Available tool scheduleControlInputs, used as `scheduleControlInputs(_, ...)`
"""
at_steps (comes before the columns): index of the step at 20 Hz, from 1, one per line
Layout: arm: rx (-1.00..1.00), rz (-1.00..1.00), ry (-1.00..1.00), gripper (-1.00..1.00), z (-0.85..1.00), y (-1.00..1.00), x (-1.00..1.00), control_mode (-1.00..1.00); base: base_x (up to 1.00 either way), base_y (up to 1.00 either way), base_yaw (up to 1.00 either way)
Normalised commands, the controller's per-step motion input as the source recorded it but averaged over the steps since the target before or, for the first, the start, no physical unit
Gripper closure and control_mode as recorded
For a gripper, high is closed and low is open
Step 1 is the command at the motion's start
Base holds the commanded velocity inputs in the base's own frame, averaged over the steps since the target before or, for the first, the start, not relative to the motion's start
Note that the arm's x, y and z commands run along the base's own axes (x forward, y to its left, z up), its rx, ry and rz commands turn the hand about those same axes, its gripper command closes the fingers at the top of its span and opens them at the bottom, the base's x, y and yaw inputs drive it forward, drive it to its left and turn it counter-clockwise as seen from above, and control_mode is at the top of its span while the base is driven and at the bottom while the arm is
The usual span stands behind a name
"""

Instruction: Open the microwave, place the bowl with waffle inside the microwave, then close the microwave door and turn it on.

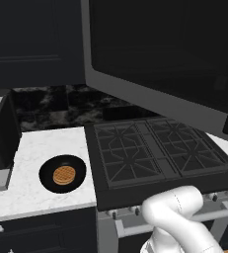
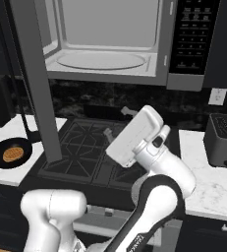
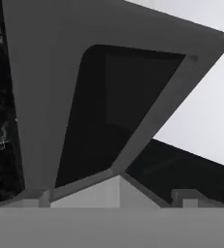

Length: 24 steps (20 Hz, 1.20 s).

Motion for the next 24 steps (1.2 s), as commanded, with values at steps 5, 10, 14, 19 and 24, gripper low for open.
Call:
scheduleControlInputs(5,-0.17,0.20,-0.32,-1.00,0.02,0.12,0.47,-1.00,0.00,0.00,0.00)
scheduleControlInputs(10,-0.32,0.13,-0.27,-1.00,0.26,0.47,0.02,-1.00,0.00,0.00,0.00)
scheduleControlInputs(14,-0.36,0.11,-0.18,-1.00,0.43,0.64,-0.25,-1.00,0.00,0.00,0.00)
scheduleControlInputs(19,-0.33,0.09,-0.01,-1.00,0.39,0.89,-0.45,-1.00,0.00,0.00,0.00)
scheduleControlInputs(24,-0.14,0.01,-0.07,-1.00,0.17,1.00,-0.47,-1.00,0.00,0.00,0.00)
